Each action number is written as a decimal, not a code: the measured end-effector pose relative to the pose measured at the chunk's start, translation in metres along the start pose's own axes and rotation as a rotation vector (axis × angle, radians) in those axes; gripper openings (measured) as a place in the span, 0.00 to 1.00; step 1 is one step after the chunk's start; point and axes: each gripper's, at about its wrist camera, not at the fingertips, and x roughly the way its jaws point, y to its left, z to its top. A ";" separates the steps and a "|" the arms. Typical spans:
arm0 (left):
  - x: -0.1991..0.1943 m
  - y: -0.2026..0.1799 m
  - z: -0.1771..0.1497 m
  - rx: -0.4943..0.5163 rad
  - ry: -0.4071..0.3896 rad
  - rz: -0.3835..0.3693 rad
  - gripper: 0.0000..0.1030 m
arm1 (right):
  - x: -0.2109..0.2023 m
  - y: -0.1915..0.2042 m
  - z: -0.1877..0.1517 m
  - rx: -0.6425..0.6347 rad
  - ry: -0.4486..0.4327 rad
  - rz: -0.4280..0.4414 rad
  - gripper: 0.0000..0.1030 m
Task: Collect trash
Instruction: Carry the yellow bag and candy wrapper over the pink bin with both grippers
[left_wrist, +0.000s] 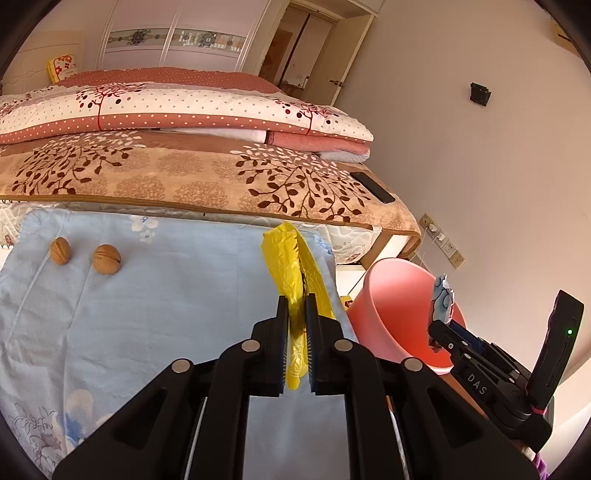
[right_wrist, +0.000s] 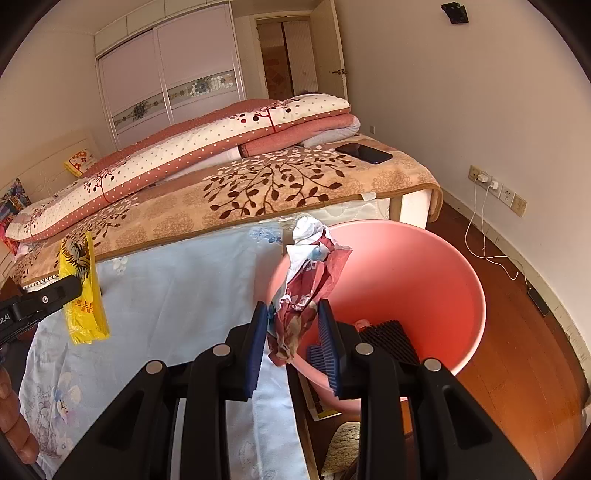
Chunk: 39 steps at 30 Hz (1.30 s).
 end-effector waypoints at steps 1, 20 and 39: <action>0.002 -0.005 0.001 0.008 -0.002 -0.008 0.08 | -0.001 -0.004 0.000 0.005 -0.004 -0.008 0.26; 0.050 -0.096 0.000 0.174 0.020 -0.138 0.08 | 0.007 -0.066 0.003 0.096 -0.016 -0.097 0.27; 0.104 -0.129 -0.014 0.231 0.097 -0.139 0.08 | 0.019 -0.099 -0.005 0.154 0.000 -0.117 0.27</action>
